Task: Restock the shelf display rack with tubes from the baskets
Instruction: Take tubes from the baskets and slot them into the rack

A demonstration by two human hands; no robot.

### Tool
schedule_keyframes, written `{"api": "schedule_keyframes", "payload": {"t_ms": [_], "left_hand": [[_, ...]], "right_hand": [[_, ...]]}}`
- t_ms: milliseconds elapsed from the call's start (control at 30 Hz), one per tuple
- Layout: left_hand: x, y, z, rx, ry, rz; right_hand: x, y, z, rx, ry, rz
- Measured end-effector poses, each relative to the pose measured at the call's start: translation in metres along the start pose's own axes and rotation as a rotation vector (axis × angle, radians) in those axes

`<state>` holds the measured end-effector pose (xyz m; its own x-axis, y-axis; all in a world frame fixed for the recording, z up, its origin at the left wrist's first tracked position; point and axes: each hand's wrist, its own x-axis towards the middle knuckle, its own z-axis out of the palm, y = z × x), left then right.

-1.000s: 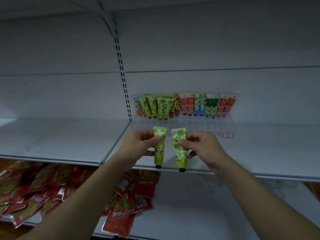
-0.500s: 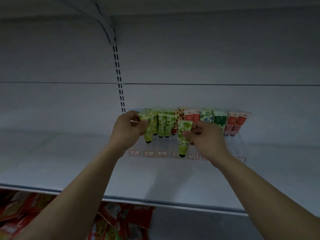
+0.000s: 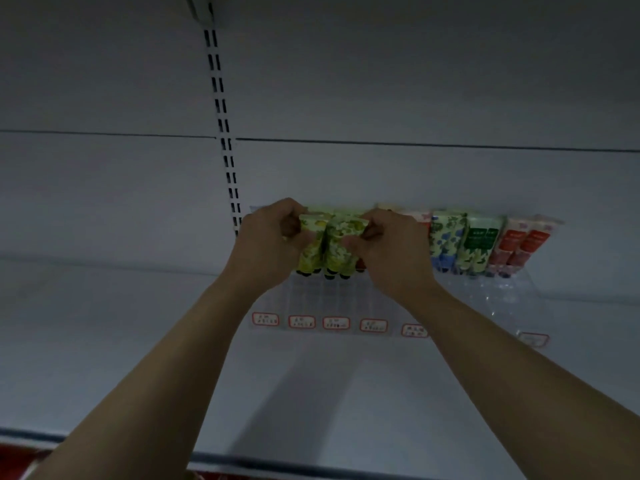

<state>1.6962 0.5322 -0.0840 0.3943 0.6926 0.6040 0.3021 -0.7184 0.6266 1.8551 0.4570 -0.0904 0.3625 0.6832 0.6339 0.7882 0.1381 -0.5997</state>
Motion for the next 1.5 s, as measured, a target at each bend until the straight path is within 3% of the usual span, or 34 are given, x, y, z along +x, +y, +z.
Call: {"api": "schedule_keyframes", "payload": {"t_ms": [167,333,600,867,1000,1233,1367,1500], "left_hand": [[-0.001,-0.004,-0.001,-0.060,-0.012,-0.075],[-0.003,-0.005,0.003,0.108,-0.047,0.007],[-0.001,0.000,0.003,0.263,-0.026,0.108],[0.003,0.004,0.009,0.269,-0.054,0.078],[0.008,0.004,0.006,0.295,-0.090,0.054],[0.010,-0.001,-0.004,0.357,-0.120,0.040],[0.001,0.000,0.006,0.282,-0.223,0.015],[-0.002,-0.004,0.014,0.243,-0.202,-0.003]], "right_hand": [[-0.009,0.002,0.010,-0.090,-0.050,0.018],[-0.004,0.002,0.014,-0.154,-0.046,0.051],[0.015,-0.006,0.010,-0.411,-0.235,-0.034],[0.019,-0.004,0.014,-0.547,-0.319,-0.027],[0.021,-0.004,0.014,-0.469,-0.323,0.021],[-0.013,0.005,0.026,0.044,-0.095,0.285],[-0.008,0.002,0.029,-0.096,-0.119,0.273],[-0.003,0.001,0.030,-0.216,-0.156,0.244]]}}
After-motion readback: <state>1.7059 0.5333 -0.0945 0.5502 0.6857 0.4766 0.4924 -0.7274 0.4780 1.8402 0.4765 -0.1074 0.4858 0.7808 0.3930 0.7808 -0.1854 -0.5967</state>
